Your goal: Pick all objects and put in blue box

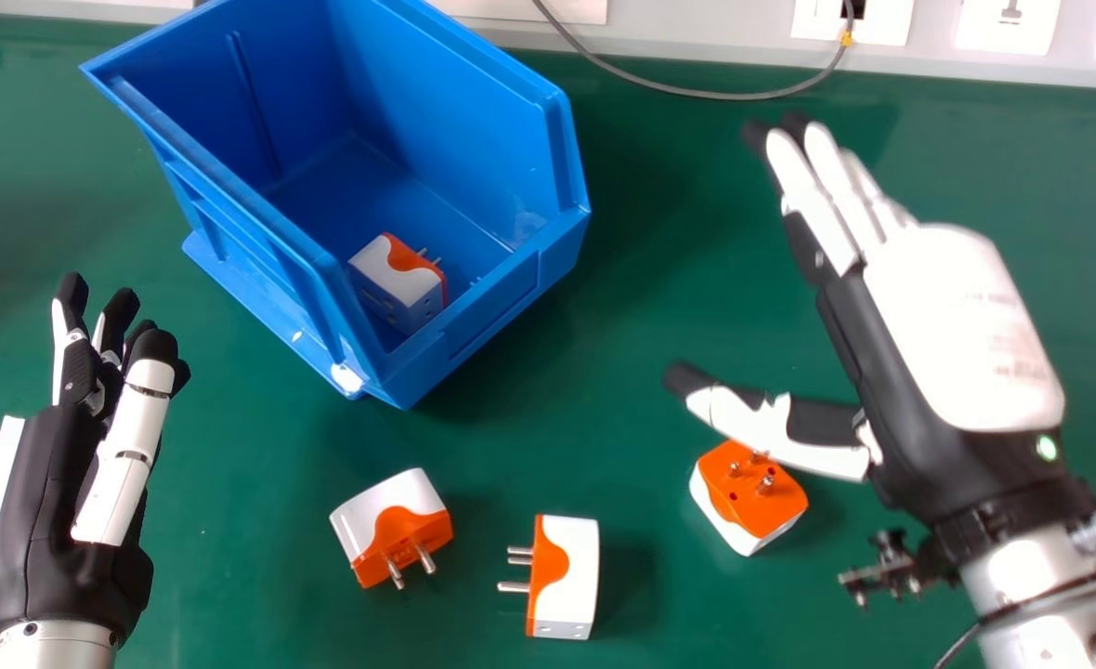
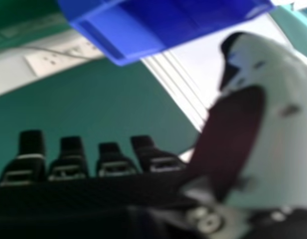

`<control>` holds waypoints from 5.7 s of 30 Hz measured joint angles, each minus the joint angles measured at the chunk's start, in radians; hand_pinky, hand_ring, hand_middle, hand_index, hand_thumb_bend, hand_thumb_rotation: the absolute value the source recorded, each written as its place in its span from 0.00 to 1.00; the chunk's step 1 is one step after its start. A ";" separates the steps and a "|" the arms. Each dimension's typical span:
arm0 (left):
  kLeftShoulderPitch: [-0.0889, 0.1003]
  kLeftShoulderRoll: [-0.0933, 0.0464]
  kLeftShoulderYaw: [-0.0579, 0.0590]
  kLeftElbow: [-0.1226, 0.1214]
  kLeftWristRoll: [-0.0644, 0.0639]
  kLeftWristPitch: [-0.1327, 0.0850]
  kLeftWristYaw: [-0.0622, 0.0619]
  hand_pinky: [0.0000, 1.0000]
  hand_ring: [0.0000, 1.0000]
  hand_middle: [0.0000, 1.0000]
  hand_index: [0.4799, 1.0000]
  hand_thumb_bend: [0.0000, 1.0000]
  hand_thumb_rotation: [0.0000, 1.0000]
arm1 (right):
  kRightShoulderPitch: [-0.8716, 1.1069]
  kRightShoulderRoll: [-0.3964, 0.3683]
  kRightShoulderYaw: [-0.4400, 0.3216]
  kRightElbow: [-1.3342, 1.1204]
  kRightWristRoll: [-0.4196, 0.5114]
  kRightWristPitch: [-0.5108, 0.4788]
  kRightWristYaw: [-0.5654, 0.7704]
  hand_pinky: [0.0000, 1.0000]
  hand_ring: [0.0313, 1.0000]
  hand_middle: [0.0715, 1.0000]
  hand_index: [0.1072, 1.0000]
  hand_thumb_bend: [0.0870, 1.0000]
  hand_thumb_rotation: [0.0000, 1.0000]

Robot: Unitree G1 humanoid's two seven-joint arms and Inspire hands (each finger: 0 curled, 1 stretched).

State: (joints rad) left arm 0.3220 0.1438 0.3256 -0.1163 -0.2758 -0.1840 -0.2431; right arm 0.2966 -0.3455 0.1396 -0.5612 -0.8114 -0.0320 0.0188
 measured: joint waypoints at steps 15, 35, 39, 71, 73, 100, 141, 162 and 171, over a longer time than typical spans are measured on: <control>0.018 0.000 0.006 -0.009 0.000 0.000 0.005 0.93 0.99 1.00 1.00 0.37 0.65 | 0.220 -0.110 -0.082 0.012 0.041 -0.110 0.066 0.85 0.93 0.96 0.94 0.34 0.59; 0.018 0.000 0.012 -0.025 0.000 0.017 0.018 0.92 0.98 1.00 0.99 0.38 0.66 | 0.015 -0.272 -0.095 0.174 0.054 -0.182 0.208 0.88 0.95 0.98 0.95 0.41 0.71; 0.016 0.000 0.012 -0.026 0.000 0.018 0.021 0.91 0.98 1.00 0.98 0.38 0.66 | -0.085 -0.314 -0.082 0.238 0.062 -0.218 0.257 0.90 0.96 0.99 0.95 0.41 0.69; 0.019 -0.006 0.013 -0.065 0.001 0.025 0.045 0.89 0.95 0.98 0.94 0.44 0.69 | -0.634 -0.458 0.198 0.625 0.039 -0.520 0.543 0.91 0.96 0.98 0.95 0.39 0.58; 0.019 -0.006 0.013 -0.070 0.001 0.031 0.048 0.89 0.95 0.98 0.94 0.43 0.69 | -0.649 -0.458 0.202 0.640 0.039 -0.525 0.545 0.91 0.96 0.98 0.95 0.39 0.57; 0.012 -0.006 0.016 -0.092 -0.016 0.075 0.056 0.88 0.94 0.97 0.93 0.35 0.61 | -0.776 -0.410 0.316 0.869 -0.117 -0.543 0.414 0.85 0.91 0.94 0.91 0.37 0.46; -0.004 -0.007 0.029 -0.091 -0.018 0.101 0.066 0.85 0.92 0.94 0.89 0.27 0.55 | -0.867 -0.373 0.424 0.934 -0.177 -0.495 0.282 0.67 0.70 0.70 0.61 0.44 0.26; -0.013 -0.007 0.039 -0.087 -0.018 0.095 0.065 0.87 0.93 0.95 0.91 0.30 0.59 | -0.883 -0.372 0.437 0.991 -0.175 -0.529 0.233 0.31 0.34 0.47 0.43 0.48 0.03; -0.014 -0.007 0.043 -0.086 -0.019 0.095 0.066 0.87 0.93 0.95 0.91 0.30 0.59 | -0.868 -0.372 0.430 0.972 -0.134 -0.481 0.274 0.26 0.29 0.45 0.42 0.48 0.01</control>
State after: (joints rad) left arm 0.3080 0.1367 0.3684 -0.2026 -0.2951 -0.0887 -0.1776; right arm -0.5715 -0.7174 0.5699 0.4111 -0.9456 -0.5130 0.2926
